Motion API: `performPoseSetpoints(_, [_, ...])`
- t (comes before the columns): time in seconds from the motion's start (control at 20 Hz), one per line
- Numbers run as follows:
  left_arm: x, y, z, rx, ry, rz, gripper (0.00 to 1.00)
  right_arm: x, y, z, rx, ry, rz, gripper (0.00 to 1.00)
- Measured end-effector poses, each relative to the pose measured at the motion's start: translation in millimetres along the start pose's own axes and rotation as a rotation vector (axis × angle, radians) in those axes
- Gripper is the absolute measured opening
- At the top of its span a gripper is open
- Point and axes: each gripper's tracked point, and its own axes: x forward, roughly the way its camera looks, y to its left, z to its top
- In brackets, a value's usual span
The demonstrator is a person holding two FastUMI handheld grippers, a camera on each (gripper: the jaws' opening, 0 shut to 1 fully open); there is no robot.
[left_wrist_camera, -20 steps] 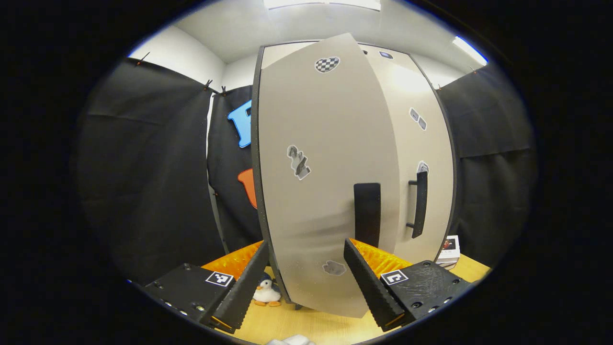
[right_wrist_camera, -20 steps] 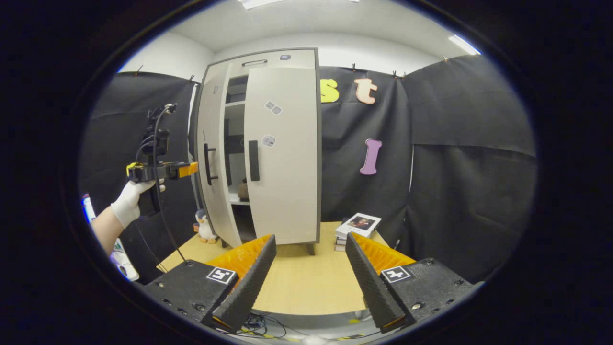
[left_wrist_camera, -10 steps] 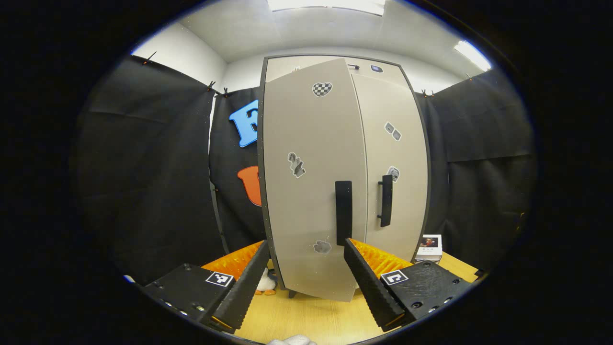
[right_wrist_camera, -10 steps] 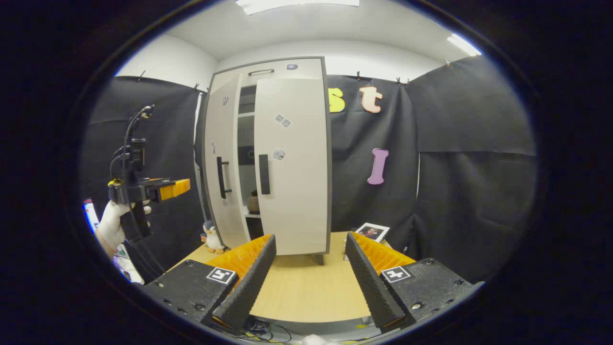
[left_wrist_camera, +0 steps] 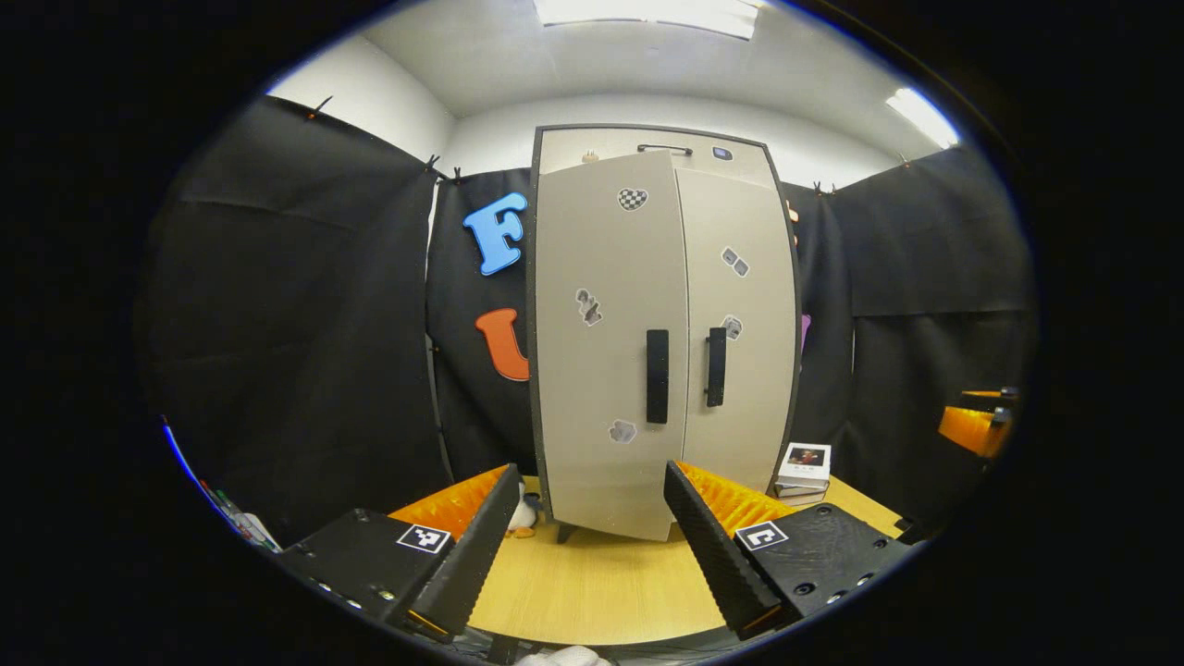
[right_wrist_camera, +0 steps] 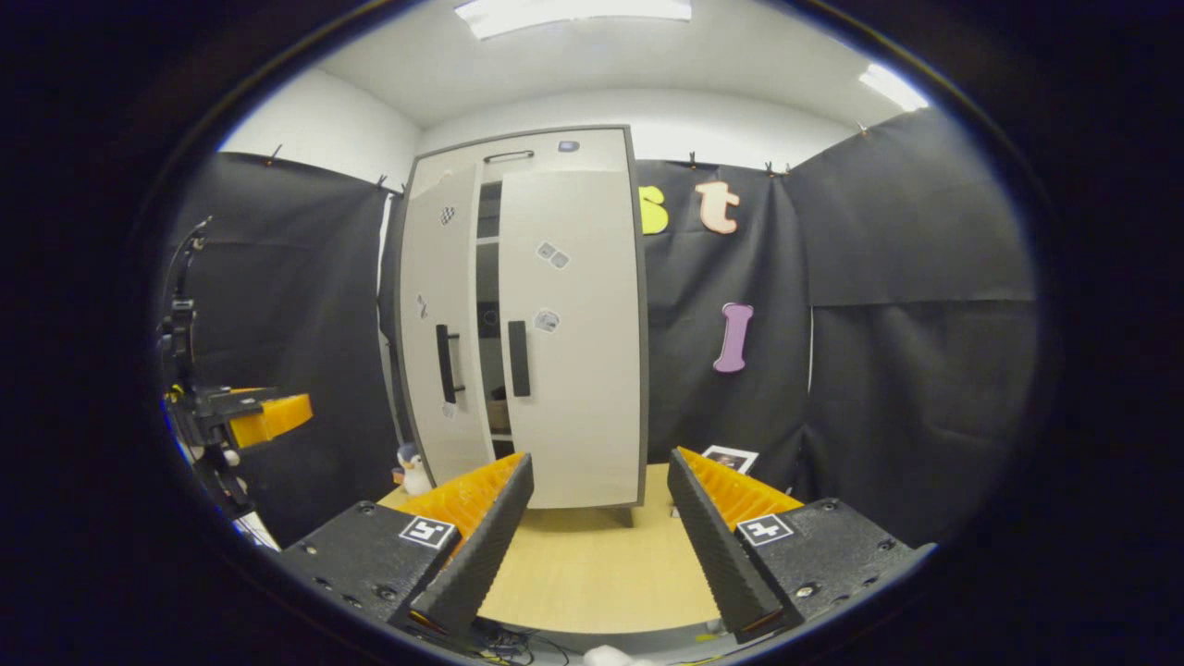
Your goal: Grab one shoe with the right hand and put it into the shoe cabinet, grab the other shoe with the left hand and put it into the shoe cabinet; then close the right door with the right hand and the left door with the left hand.
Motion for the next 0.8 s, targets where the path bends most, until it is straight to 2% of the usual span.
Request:
performPoseSetpoints(0.1, [-15, 6, -7, 0.016, 0.001, 0.02, 0.96, -1, 0, -2, -0.003, 0.0, -0.003, 0.94])
performPoseSetpoints(0.4, [-42, 8, -25, 0.003, 0.035, 0.036, 0.96, -7, 4, -16, -0.028, 0.012, -0.005, 0.96])
performPoseSetpoints(0.5, [-45, 5, -26, 0.007, 0.031, 0.036, 0.96, -7, 5, -21, -0.025, 0.024, -0.001, 0.94])
performPoseSetpoints(0.8, [-46, -10, -15, 0.01, 0.006, -0.002, 0.96, -10, 2, -16, -0.022, 0.01, -0.016, 0.96])
